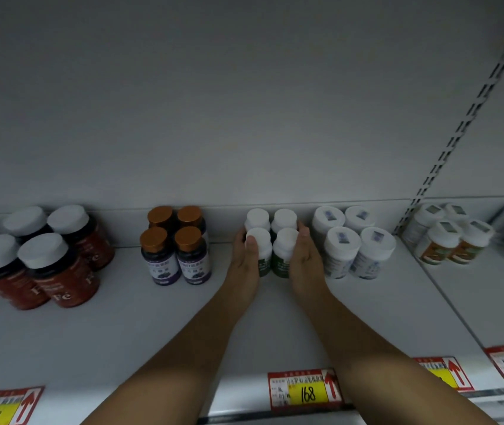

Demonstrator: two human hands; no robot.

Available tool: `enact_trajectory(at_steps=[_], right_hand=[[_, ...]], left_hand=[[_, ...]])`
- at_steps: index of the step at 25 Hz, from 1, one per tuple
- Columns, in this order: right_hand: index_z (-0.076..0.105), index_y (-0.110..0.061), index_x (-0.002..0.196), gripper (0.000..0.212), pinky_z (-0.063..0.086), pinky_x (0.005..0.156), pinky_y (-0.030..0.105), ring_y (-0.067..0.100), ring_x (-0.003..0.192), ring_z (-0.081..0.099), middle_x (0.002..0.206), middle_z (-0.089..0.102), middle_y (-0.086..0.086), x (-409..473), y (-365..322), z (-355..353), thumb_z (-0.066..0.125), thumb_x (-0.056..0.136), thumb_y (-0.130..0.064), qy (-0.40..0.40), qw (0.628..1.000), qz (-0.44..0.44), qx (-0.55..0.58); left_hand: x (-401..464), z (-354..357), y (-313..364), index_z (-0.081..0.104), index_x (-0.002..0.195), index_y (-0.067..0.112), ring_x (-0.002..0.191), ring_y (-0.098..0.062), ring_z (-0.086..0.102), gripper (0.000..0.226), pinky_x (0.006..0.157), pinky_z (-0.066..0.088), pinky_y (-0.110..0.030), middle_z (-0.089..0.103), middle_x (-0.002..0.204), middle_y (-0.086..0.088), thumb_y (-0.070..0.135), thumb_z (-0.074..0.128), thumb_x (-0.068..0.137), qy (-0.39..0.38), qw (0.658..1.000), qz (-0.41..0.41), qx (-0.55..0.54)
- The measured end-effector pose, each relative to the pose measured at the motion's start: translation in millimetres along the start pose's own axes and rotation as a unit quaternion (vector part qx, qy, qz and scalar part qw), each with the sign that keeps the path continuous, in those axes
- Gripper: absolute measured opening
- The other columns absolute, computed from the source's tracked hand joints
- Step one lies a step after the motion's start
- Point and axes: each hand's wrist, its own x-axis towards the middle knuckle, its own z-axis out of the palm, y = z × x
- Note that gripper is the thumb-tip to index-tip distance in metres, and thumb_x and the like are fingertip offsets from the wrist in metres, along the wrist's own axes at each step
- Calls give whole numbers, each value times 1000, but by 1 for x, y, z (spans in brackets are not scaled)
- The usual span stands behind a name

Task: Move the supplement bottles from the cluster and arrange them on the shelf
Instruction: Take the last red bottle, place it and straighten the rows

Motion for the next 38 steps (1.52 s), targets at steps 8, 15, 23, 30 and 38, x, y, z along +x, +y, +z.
enact_trajectory(at_steps=[8,15,23,30,38], right_hand=[[31,-17,142,48,22,93,6,-2,120,29,126,35,-13,-50,-40,-29,22,99,-36,-22,997,58,38],[60,-33,99,63,31,110,29,12,119,53,118,63,-4,-87,-59,-103,6,84,-62,-103,985,102,92],[63,-19,102,61,42,103,39,21,110,63,96,74,1,-76,-79,-193,12,96,-51,126,970,25,207],[55,-26,116,49,27,113,35,16,127,45,129,54,1,-69,-72,-191,12,99,-44,137,973,15,186],[30,-19,143,55,21,115,32,13,138,31,152,32,-2,-6,-40,-205,20,97,-46,9,981,92,173]], left_hand=[[-3,1,6,20,144,21,115,-1,48,51,83,44,-6,40,136,12,41,21,97,-26,993,-65,-92],[-2,-5,-7,14,147,28,139,-20,29,114,117,22,-44,23,156,-1,90,43,56,-17,990,-121,-65],[-83,-9,35,21,142,28,127,23,14,47,91,8,13,17,143,28,41,17,97,44,991,63,107],[-96,61,41,25,141,37,125,12,21,46,102,15,-8,24,137,29,40,24,95,-92,994,-22,52],[-67,127,24,3,148,24,135,3,11,60,107,6,-11,9,156,12,37,30,96,-53,993,-39,100]])
